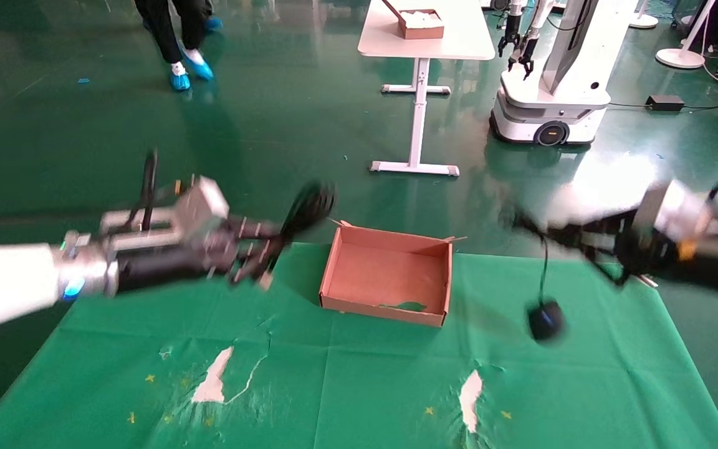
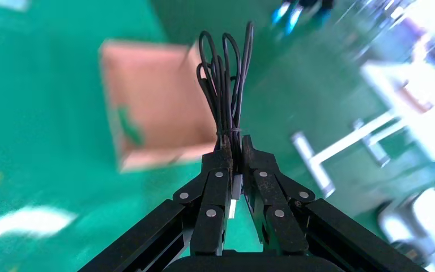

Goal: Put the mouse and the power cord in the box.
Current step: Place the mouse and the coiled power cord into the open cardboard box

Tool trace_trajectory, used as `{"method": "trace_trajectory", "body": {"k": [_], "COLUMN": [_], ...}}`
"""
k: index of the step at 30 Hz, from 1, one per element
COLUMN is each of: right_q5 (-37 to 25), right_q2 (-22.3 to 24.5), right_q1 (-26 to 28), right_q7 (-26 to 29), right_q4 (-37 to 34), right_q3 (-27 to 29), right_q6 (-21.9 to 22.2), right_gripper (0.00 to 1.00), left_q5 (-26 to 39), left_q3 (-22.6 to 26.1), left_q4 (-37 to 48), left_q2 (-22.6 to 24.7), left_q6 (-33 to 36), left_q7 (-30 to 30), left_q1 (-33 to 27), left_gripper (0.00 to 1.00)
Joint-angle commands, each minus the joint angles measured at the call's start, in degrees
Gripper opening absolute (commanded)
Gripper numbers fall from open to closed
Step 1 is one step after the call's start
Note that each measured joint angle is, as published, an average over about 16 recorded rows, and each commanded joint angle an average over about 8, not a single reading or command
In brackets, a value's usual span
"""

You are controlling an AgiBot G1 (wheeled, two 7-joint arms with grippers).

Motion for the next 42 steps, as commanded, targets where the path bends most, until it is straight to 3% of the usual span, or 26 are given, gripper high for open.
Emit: {"method": "trace_trajectory", "body": {"k": [1, 6, 10, 13, 20, 24, 32, 42], "right_q5": [0.7, 1.3, 1.7, 1.7, 1.3, 1.4, 1.6, 2.6], "right_q2": [0.7, -6.0, -12.4, -16.9, -24.3, -25.5, -25.5, -24.1], "right_q1": [2.8, 4.4, 2.4, -0.4, -7.0, -9.5, -11.8, -11.8], "right_q7": [1.1, 3.8, 4.3, 3.8, 2.9, 4.0, 7.7, 9.6], "right_q4": [0.5, 1.3, 1.0, 0.6, 1.1, 3.7, 7.6, 7.2], "right_q3": [0.4, 0.9, 1.2, 1.2, 0.8, 0.8, -0.2, -0.9], "right_q6": [-0.7, 0.9, 5.7, 11.6, 31.5, 37.5, 39.6, 41.4], "right_gripper": [0.00, 0.00, 0.00, 0.00, 0.00, 0.02, 0.98, 1.00], "left_q5": [-2.7, -4.8, -5.5, -5.1, -2.1, 0.0, 2.2, 4.0], "left_q3": [-1.9, -3.4, -3.9, -3.7, -1.6, -0.1, 1.5, 3.1], "left_q4": [-0.1, -0.9, -1.1, -1.1, -0.6, 0.1, 0.4, -3.0], "left_q2": [1.0, 5.5, 7.4, 7.6, 6.1, 5.2, 6.8, 11.7], "left_q6": [-1.5, -9.9, -14.7, -16.0, -12.3, -9.8, -10.5, -25.5], "left_q7": [-0.6, -1.0, -0.6, 0.0, 2.0, 2.6, 3.5, 4.8], "left_q1": [-0.6, -3.3, -4.9, -5.7, -6.0, -5.8, -5.0, -1.7], "left_gripper": [0.00, 0.00, 0.00, 0.00, 0.00, 0.00, 0.00, 0.00]}}
